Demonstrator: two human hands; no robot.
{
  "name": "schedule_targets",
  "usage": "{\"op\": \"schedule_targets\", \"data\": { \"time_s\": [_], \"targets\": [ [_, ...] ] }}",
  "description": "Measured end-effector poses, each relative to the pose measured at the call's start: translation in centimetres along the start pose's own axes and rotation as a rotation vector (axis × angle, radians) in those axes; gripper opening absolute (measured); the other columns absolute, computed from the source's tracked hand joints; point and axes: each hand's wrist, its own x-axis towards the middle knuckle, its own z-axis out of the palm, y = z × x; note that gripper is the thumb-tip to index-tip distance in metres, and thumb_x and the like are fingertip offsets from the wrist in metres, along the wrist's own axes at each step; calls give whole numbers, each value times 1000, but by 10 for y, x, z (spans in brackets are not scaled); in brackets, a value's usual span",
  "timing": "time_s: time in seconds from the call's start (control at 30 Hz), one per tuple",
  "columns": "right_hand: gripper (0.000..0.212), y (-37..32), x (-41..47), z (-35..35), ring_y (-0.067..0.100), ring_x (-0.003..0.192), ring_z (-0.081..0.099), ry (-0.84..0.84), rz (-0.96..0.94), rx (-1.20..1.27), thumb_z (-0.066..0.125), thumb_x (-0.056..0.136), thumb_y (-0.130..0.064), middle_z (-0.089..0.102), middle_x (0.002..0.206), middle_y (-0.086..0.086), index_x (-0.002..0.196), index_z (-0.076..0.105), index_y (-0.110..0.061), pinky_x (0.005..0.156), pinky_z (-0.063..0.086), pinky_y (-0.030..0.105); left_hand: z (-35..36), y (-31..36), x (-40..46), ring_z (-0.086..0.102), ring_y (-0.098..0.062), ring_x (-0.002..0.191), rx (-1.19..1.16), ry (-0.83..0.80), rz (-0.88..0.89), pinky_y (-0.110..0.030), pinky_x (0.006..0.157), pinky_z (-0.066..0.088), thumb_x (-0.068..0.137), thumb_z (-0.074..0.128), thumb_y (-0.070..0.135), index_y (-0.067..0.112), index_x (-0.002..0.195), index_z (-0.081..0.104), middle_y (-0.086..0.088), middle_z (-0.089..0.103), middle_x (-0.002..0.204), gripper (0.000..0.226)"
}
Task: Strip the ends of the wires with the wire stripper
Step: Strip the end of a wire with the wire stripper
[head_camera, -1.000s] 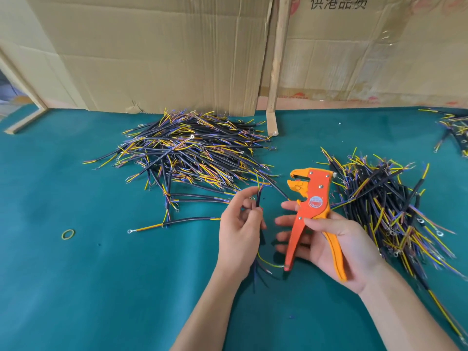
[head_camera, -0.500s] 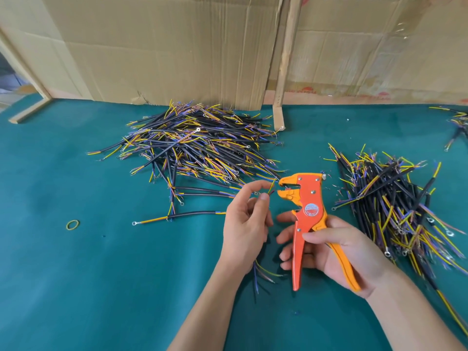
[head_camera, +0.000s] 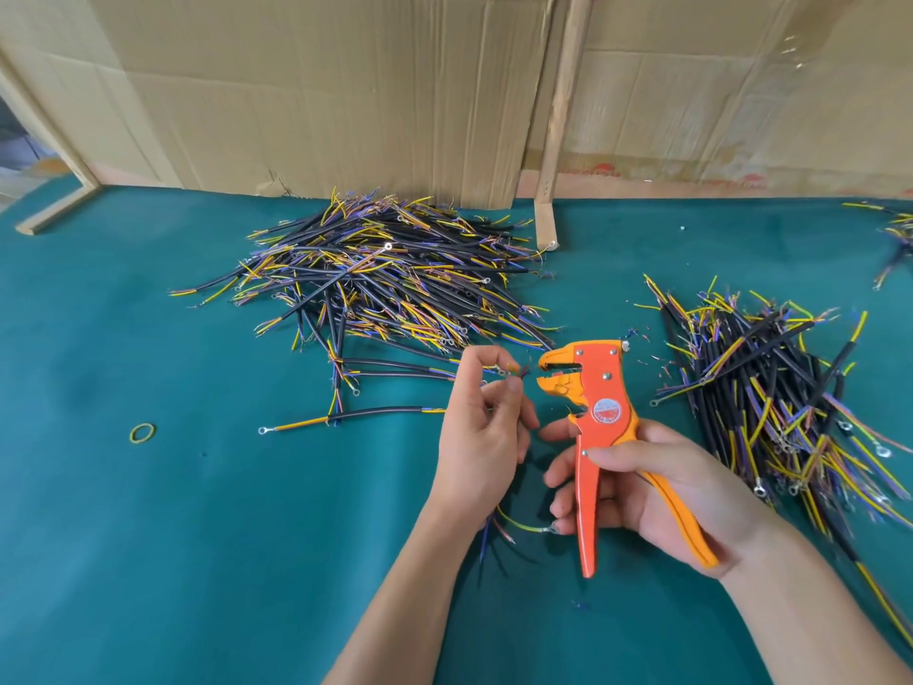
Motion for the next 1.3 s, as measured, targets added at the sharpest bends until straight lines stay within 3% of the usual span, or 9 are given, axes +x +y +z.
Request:
{"op": "schedule_targets", "data": {
  "time_s": [0.27, 0.43, 0.7, 0.87, 1.0, 1.13, 1.23, 1.3],
  "targets": [
    [35, -2, -2, 4, 41, 69, 62, 45, -21, -25, 71, 79, -6, 60, 84, 29, 112, 67, 6, 67, 57, 51, 1, -4, 0, 35, -19, 45, 54, -25, 19, -23, 42, 31, 108, 45, 15, 19, 100, 44, -2, 60, 63, 9],
    [22, -3, -2, 8, 36, 60, 57, 84, -30, -54, 74, 79, -13, 57, 75, 24, 96, 71, 0, 56, 54, 45, 2, -6, 0, 36, -20, 47, 101, -11, 39, -24, 45, 32, 107, 47, 14, 24, 98, 45, -1, 61, 64, 13],
    [28, -4, -1, 11, 33, 54, 53, 110, -4, -57, 76, 81, -19, 54, 71, 22, 93, 57, -2, 53, 52, 42, 2, -5, -1, 36, -18, 46, 62, -9, 49, -21, 45, 33, 107, 46, 14, 24, 98, 45, -4, 61, 65, 14],
    [23, -2, 0, 15, 27, 48, 46, 110, -17, -48, 79, 82, -19, 48, 64, 18, 76, 58, -9, 46, 46, 36, 1, -6, 0, 36, -18, 45, 42, -9, 44, -20, 44, 33, 107, 45, 14, 26, 97, 46, -4, 62, 65, 15],
    [46, 1, 4, 16, 21, 35, 32, 223, -70, -110, 78, 81, -33, 34, 50, 9, 63, 44, -7, 39, 33, 25, 1, -7, 0, 36, -20, 46, 69, -13, 50, -22, 44, 32, 107, 46, 16, 25, 98, 45, -5, 62, 66, 13],
    [43, 2, 4, 12, 22, 38, 39, 174, -73, -16, 85, 73, -37, 42, 57, 12, 78, 56, -6, 40, 39, 28, 2, -6, 0, 35, -20, 46, 57, -12, 50, -21, 44, 31, 107, 46, 15, 24, 98, 45, -4, 62, 66, 12],
    [49, -3, 4, 6, 34, 58, 58, 90, -56, 72, 96, 62, -34, 60, 76, 26, 91, 68, -6, 55, 53, 44, 2, -4, -1, 34, -18, 45, 35, 13, 39, -20, 44, 31, 103, 48, 17, 27, 96, 46, -4, 62, 66, 12],
    [58, -4, 3, -2, 40, 67, 63, 99, -70, 79, 97, 58, -31, 63, 87, 33, 101, 69, -4, 61, 56, 50, 3, -3, -1, 33, -15, 44, -3, 30, 17, -19, 43, 30, 98, 51, 22, 27, 94, 47, -4, 61, 65, 8]
  ]
}}
